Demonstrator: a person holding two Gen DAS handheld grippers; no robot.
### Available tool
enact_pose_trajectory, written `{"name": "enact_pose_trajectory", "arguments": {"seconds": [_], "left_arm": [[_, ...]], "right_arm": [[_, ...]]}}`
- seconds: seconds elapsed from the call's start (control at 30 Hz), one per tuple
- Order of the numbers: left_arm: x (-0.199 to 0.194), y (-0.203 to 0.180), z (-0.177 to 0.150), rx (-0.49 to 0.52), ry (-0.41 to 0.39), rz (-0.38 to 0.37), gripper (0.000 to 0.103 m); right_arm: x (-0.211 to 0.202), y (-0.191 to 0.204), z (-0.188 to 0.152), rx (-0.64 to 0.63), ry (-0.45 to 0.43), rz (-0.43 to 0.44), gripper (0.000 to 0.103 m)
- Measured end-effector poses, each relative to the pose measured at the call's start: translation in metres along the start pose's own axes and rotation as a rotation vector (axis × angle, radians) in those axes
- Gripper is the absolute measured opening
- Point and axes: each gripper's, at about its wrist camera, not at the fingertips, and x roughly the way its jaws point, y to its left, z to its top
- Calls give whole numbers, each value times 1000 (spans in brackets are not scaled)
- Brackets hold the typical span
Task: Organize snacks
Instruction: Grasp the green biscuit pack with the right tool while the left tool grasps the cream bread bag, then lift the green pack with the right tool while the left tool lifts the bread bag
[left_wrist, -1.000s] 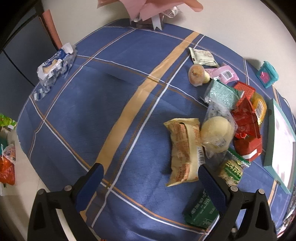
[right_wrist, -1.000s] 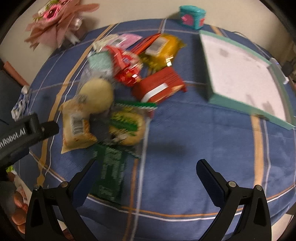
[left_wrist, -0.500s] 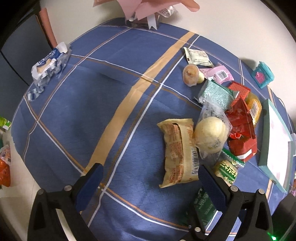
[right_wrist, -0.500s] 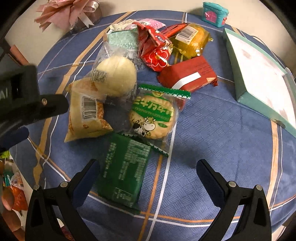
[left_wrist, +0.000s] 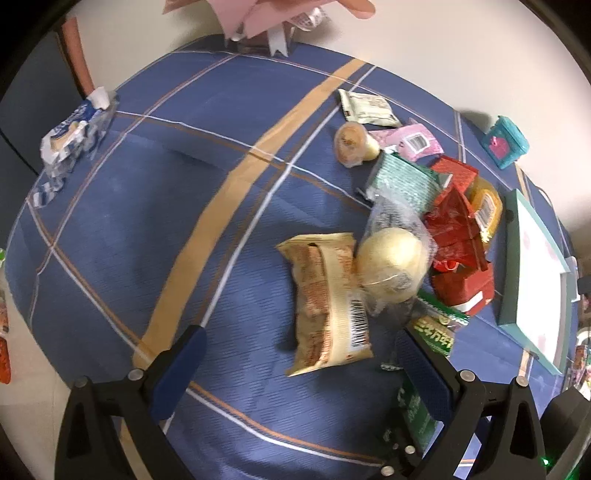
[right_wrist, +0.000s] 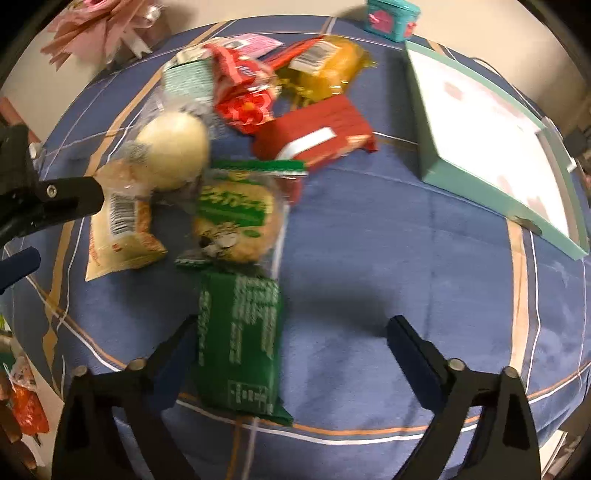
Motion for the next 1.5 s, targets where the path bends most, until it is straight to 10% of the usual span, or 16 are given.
{"name": "enact_pose_trajectory", "arguments": {"seconds": [0.43,0.8,1.5], "left_arm": [[27,-22,2,46,44,26,86],[38,-27,5,41,50,8,43],[-20,-13,13,-39,-100,-34,18]], "right_arm": [[5,-65,3,42,6,8,45],[10,-68,4,37,13,33,42],[-61,-119,31,120,-100,105,40]]}}
